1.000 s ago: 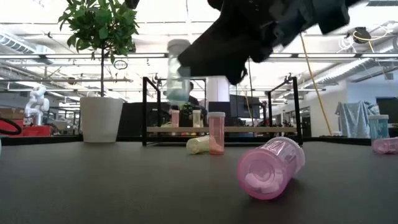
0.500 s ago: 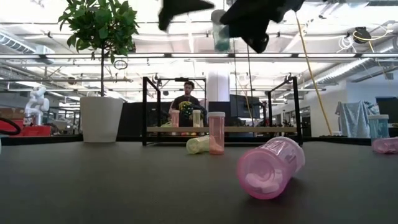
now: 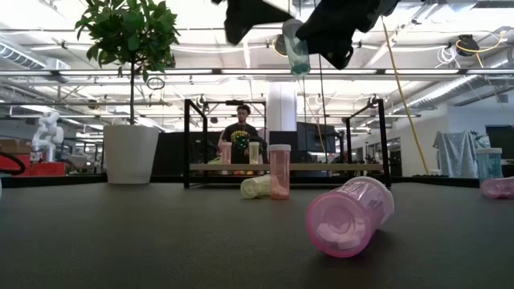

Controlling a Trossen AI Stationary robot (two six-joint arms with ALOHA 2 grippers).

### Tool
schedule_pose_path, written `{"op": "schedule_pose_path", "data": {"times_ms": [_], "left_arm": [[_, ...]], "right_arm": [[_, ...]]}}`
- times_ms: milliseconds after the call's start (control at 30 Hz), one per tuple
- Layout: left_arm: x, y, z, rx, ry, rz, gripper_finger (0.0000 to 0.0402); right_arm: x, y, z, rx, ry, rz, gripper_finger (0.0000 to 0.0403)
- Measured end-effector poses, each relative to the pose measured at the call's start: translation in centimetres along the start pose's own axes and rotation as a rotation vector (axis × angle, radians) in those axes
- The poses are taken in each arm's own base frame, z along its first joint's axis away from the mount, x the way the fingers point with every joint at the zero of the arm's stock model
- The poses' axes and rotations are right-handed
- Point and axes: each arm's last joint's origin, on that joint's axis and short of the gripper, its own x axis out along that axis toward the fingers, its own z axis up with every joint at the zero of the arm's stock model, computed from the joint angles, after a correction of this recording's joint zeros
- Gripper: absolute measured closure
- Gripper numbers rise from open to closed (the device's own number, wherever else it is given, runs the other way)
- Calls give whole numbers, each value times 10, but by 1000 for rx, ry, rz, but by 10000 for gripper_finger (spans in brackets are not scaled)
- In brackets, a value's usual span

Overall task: Pick and place medicine bottles onto shelf by color
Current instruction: Put the bottom right blue pill bottle on the shelf

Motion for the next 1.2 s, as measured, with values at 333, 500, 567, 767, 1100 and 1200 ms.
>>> {"op": "schedule_pose_path", "data": {"times_ms": [333, 500, 567, 767, 1100, 1200], "left_arm": [[-1, 8, 0, 40, 45, 23, 169], [-2, 15, -2, 19, 96, -37, 170], [-2, 18, -2, 9, 110, -46, 170], [-4, 26, -1, -12, 125, -66, 170], [-5, 31, 4, 1, 93, -124, 170], [-5, 31, 6, 33, 66, -130, 170]], "right_arm": [[0, 2, 7, 26, -79, -2, 305], [0, 2, 8, 56, -99, -9, 305], [0, 3, 8, 59, -99, -12, 305], [0, 6, 10, 74, -123, -1, 305], [0, 3, 9, 83, -114, -15, 305], [0, 1, 8, 86, -99, -24, 305]]}}
